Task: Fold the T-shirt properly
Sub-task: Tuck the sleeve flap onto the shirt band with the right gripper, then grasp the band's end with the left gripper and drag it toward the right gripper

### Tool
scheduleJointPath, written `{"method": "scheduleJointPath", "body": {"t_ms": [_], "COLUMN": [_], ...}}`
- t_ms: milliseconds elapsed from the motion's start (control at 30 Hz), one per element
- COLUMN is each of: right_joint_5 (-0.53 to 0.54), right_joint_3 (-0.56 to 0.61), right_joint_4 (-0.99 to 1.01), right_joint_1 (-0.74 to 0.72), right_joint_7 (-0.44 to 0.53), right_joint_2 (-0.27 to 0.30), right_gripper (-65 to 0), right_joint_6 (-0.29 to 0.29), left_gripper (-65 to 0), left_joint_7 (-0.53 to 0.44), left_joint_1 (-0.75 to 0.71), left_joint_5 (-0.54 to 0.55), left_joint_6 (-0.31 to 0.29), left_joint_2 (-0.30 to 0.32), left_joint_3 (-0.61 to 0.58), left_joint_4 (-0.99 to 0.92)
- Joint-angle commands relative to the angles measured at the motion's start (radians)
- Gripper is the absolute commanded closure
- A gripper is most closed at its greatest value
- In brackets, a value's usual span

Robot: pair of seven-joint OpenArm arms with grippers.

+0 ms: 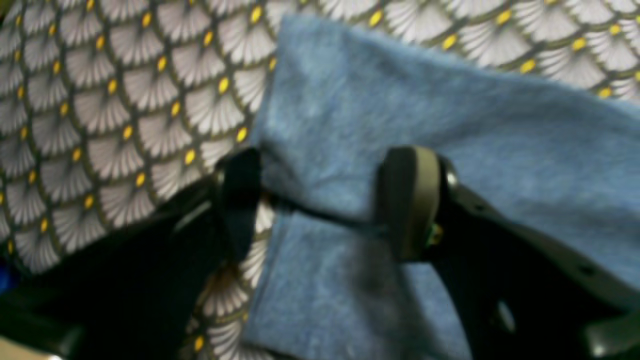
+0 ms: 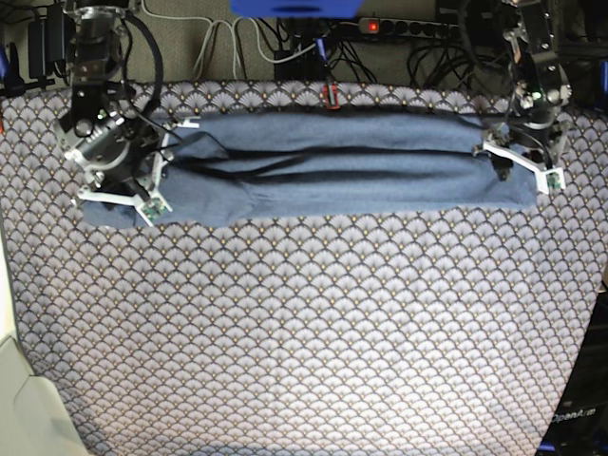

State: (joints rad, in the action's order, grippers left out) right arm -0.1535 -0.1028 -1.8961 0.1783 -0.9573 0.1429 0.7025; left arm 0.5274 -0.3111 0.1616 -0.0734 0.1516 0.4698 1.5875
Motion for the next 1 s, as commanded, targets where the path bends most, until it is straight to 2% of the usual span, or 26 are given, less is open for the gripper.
{"method": "scheduleJointPath", "body": {"t_ms": [0, 633, 800, 967], "right_joint_5": [-0.002, -0.002, -0.002, -0.002], "right_joint_3": [-0.004, -0.004, -0.004, -0.004], "right_joint_4": [-0.015, -0.015, -0.015, -0.007], "right_joint_1": [-0.007, -0.007, -0.007, -0.007], "right_joint_7": [0.013, 0.014, 0.014, 0.014], "right_joint_2": [0.005, 0.005, 0.005, 0.007], "right_gripper": [-31.8, -31.8, -31.8, -31.8], "right_joint_6": [-0.004, -0.004, -0.004, -0.004], "left_gripper": [-39.1, -39.1, -39.1, -39.3], "left_joint_7": [-0.016, -0.016, -0.017, -0.022], "left_joint_1": [-0.004, 0.0, 0.011, 0.042], "left_joint_5": [0.0, -0.004, -0.004, 0.002], "left_joint_6": [0.004, 0.013, 0.008, 0.004], "left_joint_2": [0.01, 0.009, 0.003, 0.009], "left_joint_3": [0.005, 0.007, 0.068, 0.076], "left_joint_4": [0.03, 0.02, -0.036, -0.1]}}
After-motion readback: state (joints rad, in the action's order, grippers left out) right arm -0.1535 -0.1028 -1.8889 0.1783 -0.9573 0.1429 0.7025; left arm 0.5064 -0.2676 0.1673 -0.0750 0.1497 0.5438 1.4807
